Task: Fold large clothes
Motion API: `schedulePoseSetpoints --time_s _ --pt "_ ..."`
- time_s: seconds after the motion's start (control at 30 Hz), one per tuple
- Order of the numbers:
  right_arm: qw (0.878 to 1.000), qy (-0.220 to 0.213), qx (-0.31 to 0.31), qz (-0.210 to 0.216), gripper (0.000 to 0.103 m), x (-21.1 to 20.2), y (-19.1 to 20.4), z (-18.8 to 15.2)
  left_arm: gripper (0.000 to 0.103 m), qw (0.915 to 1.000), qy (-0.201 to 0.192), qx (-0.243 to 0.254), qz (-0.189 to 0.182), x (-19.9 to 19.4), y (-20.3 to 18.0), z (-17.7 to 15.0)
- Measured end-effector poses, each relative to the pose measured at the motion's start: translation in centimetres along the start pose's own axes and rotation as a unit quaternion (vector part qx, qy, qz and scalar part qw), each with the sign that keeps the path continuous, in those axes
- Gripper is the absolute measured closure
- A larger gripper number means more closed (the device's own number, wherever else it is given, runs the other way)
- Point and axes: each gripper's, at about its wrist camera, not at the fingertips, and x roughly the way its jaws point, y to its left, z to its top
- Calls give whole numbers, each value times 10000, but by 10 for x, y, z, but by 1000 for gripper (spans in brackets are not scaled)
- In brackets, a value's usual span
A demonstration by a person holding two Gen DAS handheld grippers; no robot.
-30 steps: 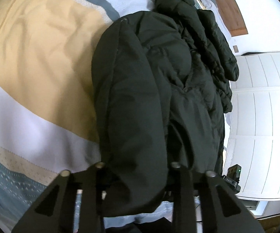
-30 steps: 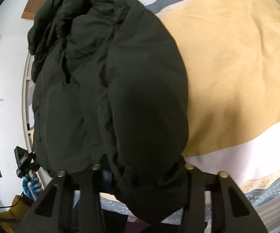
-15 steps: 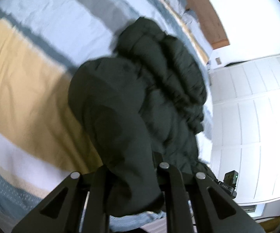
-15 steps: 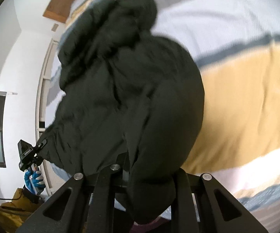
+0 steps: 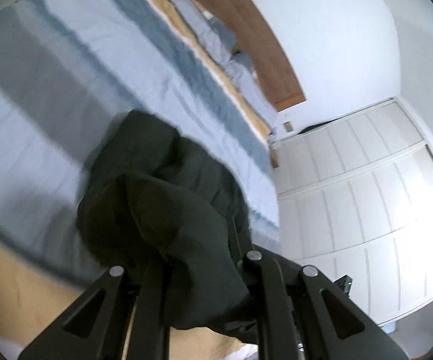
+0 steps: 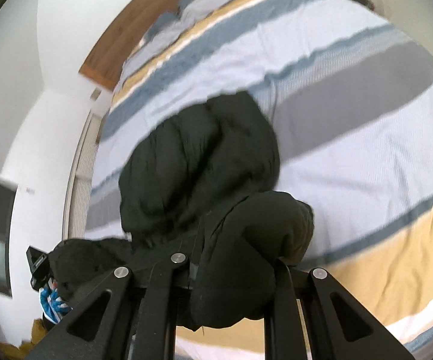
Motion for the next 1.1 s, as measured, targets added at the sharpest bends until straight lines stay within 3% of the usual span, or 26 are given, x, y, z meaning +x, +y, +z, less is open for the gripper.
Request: schedulePoseSetpoints --time_s 0.13,0.23,0.53,0.67,0.93,1.1 --pt "9986 -415 280 -139 89 0 13 45 91 9999 49 101 -7 35 -4 54" --pt "9973 -580 439 -113 89 16 17 81 91 9997 -87 3 220 60 0 82" --pt "9957 -104 859 -318 87 126 -5 173 91 9928 -192 -301 1140 155 29 130" --pt "9930 161 1105 -396 86 166 -19 195 90 9892 -187 -604 1325 193 53 143" --pt "9876 562 1351 -561 86 233 -42 215 84 9847 190 -621 1618 248 86 160" --pt "9843 741 1505 -540 81 264 -53 214 72 9866 236 -967 1291 257 106 156"
